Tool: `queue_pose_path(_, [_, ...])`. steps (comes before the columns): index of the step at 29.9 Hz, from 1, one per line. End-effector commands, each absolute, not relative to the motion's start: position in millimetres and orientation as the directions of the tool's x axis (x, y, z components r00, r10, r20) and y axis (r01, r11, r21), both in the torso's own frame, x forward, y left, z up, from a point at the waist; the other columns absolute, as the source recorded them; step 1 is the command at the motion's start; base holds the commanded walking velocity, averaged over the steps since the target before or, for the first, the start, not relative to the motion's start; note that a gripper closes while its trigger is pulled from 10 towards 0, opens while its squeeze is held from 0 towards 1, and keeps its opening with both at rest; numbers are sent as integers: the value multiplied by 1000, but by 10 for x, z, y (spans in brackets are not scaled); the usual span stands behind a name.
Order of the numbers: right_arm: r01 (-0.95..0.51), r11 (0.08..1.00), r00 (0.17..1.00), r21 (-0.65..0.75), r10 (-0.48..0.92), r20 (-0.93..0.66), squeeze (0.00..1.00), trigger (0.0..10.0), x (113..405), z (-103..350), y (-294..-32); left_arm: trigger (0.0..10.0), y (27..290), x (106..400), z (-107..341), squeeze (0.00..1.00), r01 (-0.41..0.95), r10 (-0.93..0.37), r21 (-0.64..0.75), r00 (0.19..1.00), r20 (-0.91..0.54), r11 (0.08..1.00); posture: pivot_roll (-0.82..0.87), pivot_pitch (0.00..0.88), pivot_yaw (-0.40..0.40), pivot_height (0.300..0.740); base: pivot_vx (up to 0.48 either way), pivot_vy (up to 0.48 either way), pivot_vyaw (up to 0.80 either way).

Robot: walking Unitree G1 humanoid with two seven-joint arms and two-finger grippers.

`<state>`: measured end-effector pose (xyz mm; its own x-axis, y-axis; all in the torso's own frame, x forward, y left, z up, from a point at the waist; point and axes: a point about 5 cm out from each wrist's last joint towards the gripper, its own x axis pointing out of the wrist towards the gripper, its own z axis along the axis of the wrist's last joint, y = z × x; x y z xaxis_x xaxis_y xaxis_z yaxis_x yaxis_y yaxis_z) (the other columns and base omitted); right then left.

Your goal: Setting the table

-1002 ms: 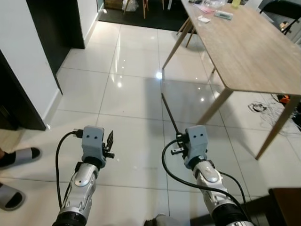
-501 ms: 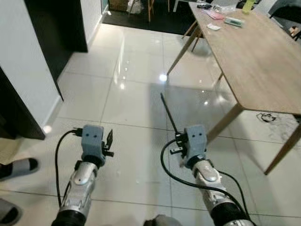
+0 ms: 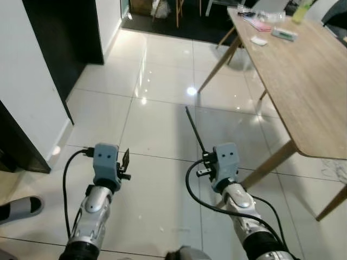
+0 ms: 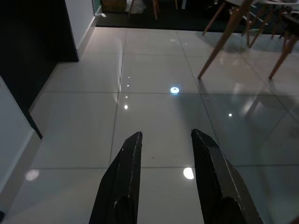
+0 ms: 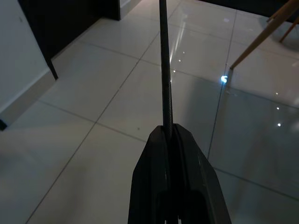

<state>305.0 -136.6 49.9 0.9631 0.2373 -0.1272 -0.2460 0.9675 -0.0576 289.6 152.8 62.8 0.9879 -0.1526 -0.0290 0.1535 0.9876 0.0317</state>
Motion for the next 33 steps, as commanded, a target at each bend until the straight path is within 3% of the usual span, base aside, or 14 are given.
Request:
queue_pose_path(1, [-217,975,966,-49,207,-157,0,10000,3031,445,-1446,10000,1490,2875,593,0,162,-161,25,986,-43,986,40,33,-55,740,337,0,0])
queue_pose_path(8, [-213,976,966,-38,204,-157,0,10000,3036,445,-1450,10000,1491,2873,594,0,161,-160,25,986,-41,987,40,36,-55,740,340,0,0])
queue_pose_path(17, [-214,976,966,-25,208,-151,0,10000,3038,455,-1433,10000,1495,2861,590,0,159,-158,27,987,-44,987,45,42,-55,740,339,0,-683])
queue_pose_path(33, [-224,974,969,-25,220,-112,0,10000,3099,557,-1374,10000,1533,2855,607,0,152,-151,34,988,-43,988,50,46,-54,740,338,0,0])
